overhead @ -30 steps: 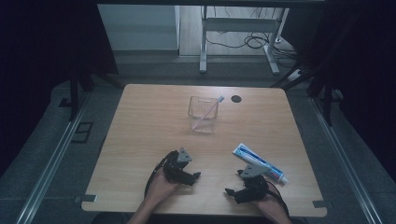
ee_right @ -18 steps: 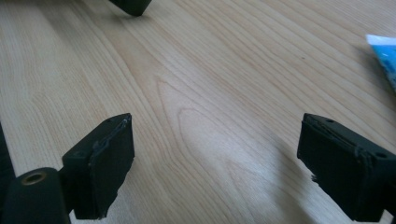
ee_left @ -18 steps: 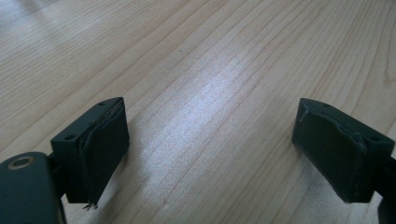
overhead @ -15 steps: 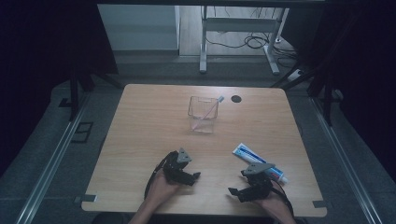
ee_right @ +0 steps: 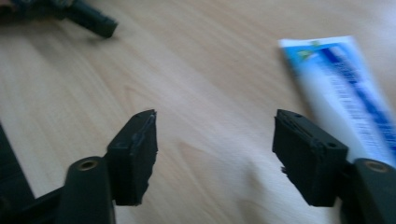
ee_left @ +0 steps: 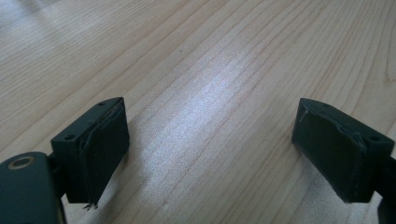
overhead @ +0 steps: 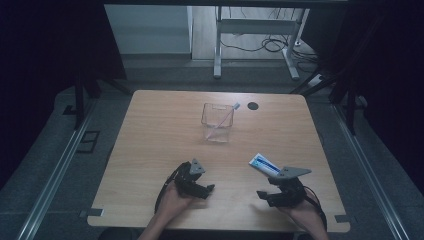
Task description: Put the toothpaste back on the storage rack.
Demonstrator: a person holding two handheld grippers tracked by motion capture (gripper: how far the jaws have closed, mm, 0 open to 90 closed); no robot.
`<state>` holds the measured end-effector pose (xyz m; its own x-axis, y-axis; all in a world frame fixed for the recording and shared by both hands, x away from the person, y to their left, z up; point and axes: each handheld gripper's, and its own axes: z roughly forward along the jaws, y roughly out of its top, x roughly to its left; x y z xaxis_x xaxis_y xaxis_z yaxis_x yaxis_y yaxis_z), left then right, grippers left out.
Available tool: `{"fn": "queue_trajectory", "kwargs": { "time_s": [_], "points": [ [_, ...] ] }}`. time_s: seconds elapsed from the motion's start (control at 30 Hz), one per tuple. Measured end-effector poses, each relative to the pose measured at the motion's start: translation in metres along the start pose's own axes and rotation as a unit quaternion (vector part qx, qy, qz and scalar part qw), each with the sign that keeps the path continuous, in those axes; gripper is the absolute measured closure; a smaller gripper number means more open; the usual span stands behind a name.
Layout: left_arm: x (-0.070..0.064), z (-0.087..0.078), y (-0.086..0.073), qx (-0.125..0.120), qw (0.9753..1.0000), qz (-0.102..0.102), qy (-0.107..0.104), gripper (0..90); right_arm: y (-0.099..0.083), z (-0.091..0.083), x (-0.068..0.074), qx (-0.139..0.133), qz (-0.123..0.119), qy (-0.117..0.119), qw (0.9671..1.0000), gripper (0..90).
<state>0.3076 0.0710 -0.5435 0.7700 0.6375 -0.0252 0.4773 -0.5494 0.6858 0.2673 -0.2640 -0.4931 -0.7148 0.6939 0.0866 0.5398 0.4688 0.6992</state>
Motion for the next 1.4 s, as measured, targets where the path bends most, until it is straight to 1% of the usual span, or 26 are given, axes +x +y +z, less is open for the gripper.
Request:
{"fn": "queue_trajectory", "kwargs": {
  "time_s": [0.1,0.23,0.37,0.5,0.7,0.9,1.07,1.2,1.3,1.4],
  "points": [
    [0.0,0.0,0.0,0.0,1.0,0.0,0.0,11.1,0.003,-0.008,-0.008,-0.003,0.007,-0.011,0.9999,33.1],
    [0.0,0.0,0.0,0.0,1.0,0.0,0.0,11.1,0.006,-0.015,-0.019,0.0,0.012,-0.023,0.9997,33.5],
    [0.0,0.0,0.0,0.0,1.0,0.0,0.0,11.1,0.006,-0.02,-0.029,0.015,0.018,-0.034,0.9992,33.6],
    [0.0,0.0,0.0,0.0,1.0,0.0,0.0,11.1,0.004,-0.023,-0.037,0.03,0.015,-0.045,0.9984,33.6],
    [0.0,0.0,0.0,0.0,1.0,0.0,0.0,11.1,0.0,-0.023,-0.046,0.049,0.012,-0.057,0.9971,34.5],
    [0.0,0.0,0.0,0.001,1.0,0.001,0.0,11.1,-0.003,-0.021,-0.053,0.07,0.008,-0.062,0.9956,37.6],
    [0.0,0.0,0.0,0.0,1.0,0.0,0.0,11.1,-0.003,-0.018,-0.061,0.083,0.023,-0.06,0.9945,38.4],
    [0.0,0.0,0.0,0.002,1.0,0.003,0.0,11.1,-0.003,-0.014,-0.065,0.106,0.024,-0.063,0.9921,38.1],
    [0.0,0.0,0.0,0.001,1.0,0.002,0.0,11.1,-0.002,-0.011,-0.066,0.119,0.022,-0.065,0.9905,38.6],
    [0.001,0.0,0.0,0.002,1.0,0.004,0.0,11.1,0.0,-0.009,-0.069,0.128,0.02,-0.063,0.9896,40.5]
  ]
}}
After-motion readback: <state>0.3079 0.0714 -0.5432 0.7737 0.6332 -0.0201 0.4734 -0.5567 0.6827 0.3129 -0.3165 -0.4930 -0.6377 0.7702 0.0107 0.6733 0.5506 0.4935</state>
